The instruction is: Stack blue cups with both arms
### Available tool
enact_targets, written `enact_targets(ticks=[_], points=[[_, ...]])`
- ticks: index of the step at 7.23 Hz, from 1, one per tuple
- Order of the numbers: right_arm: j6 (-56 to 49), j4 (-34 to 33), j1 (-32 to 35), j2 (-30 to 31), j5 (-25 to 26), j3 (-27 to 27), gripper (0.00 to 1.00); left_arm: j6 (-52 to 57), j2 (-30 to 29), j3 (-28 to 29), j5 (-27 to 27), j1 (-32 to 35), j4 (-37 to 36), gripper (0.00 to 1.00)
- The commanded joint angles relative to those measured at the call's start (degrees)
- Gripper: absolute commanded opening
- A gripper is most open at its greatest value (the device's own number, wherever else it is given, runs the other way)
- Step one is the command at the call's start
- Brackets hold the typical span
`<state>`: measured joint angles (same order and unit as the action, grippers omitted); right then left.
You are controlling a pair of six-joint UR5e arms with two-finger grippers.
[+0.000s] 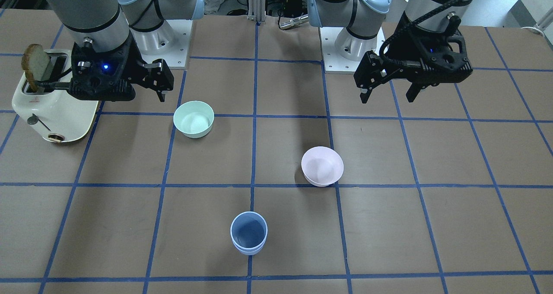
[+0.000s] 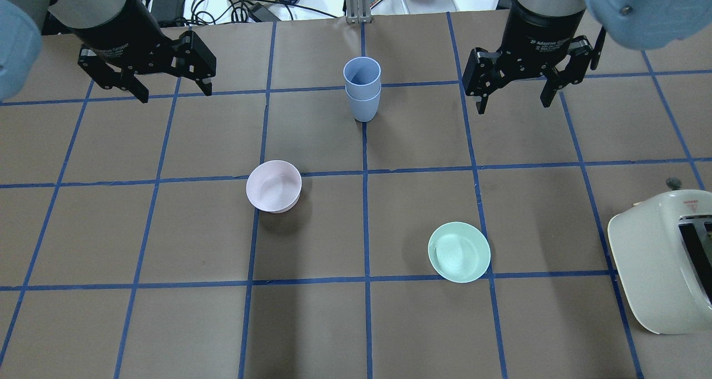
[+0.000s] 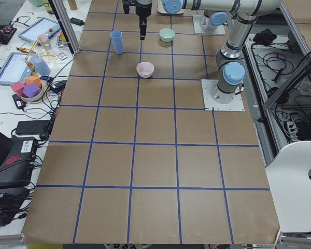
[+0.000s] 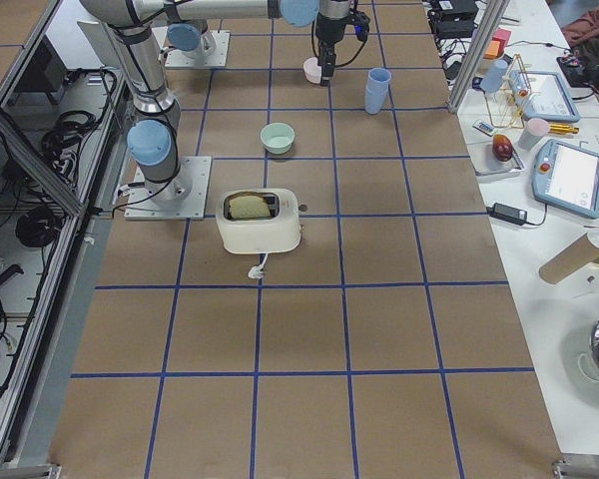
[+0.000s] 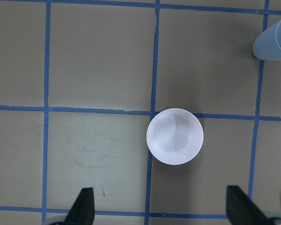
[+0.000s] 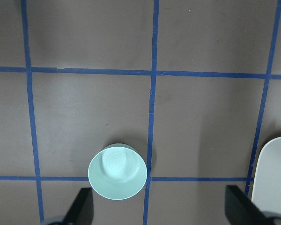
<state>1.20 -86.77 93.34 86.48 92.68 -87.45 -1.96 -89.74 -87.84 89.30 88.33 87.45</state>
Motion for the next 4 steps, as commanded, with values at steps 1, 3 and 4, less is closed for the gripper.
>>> enact_targets(ticks=[1, 3, 4], points=[[0.1, -1.5, -0.1, 1.1, 0.3, -1.8, 1.0, 0.0, 0.0, 0.0, 0.0, 0.0, 0.0, 1.0], [-0.1, -1.0, -2.2, 1.2, -0.6, -1.8, 1.0, 0.0, 0.0, 0.0, 0.0, 0.0, 0.0, 1.0], [-0.1, -0.9, -2.2, 2.0, -0.5, -1.7, 1.0, 0.0, 0.0, 0.0, 0.0, 0.0, 0.0, 1.0]])
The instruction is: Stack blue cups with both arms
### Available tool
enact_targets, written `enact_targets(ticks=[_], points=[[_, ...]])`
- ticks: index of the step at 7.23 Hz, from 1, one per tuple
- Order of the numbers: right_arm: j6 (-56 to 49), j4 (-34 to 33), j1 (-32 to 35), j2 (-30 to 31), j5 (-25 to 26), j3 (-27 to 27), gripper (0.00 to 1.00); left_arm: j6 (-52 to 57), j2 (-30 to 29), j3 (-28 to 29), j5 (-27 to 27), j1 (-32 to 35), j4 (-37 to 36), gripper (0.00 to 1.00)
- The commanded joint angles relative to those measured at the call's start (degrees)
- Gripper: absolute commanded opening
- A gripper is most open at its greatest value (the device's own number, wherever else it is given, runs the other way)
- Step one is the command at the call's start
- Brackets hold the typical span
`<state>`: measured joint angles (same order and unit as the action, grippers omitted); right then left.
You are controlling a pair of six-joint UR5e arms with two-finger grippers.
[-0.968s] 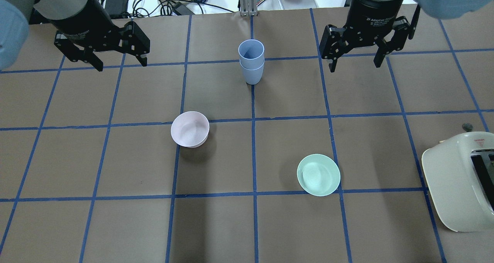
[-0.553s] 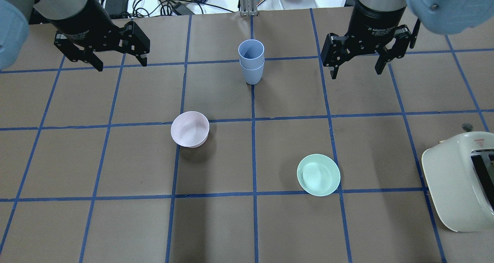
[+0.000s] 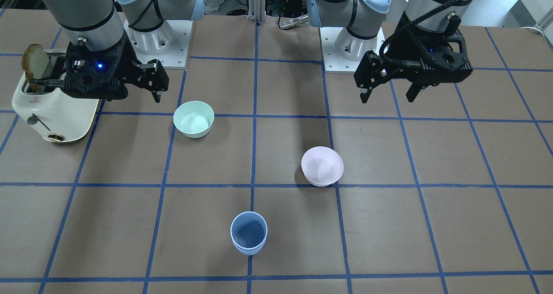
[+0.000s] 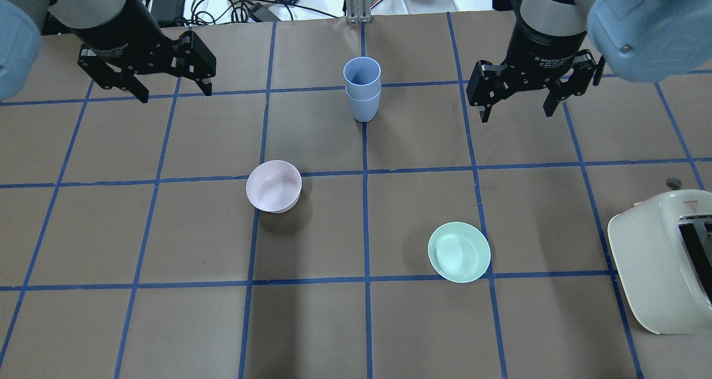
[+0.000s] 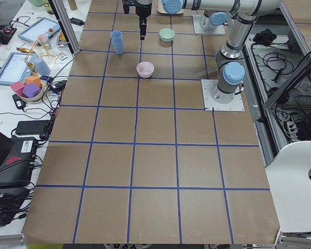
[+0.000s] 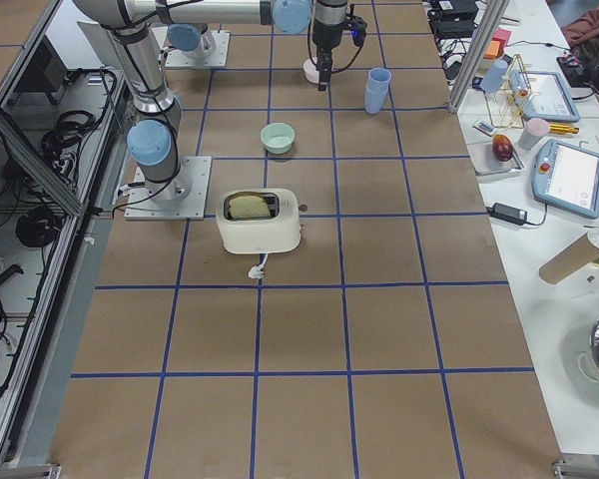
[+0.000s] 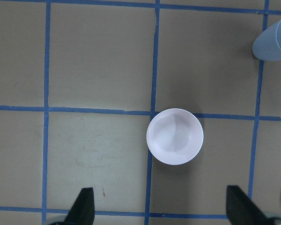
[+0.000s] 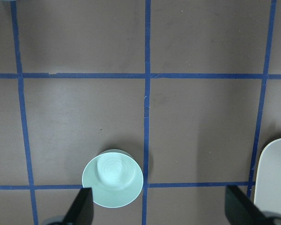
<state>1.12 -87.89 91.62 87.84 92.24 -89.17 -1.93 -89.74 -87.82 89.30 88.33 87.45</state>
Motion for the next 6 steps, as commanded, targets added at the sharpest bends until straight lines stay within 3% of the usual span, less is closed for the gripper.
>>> enact_targets(ticks=[1, 6], points=[[-0.1, 0.3, -0.6, 1.2, 0.0, 0.2, 1.0, 0.0, 0.0, -0.1, 0.0, 0.0, 0.0, 1.0], [-0.1, 2.2, -0.3, 3.6, 0.0, 0.0, 1.0, 0.0, 0.1, -0.2, 0.0, 0.0, 0.0, 1.0]])
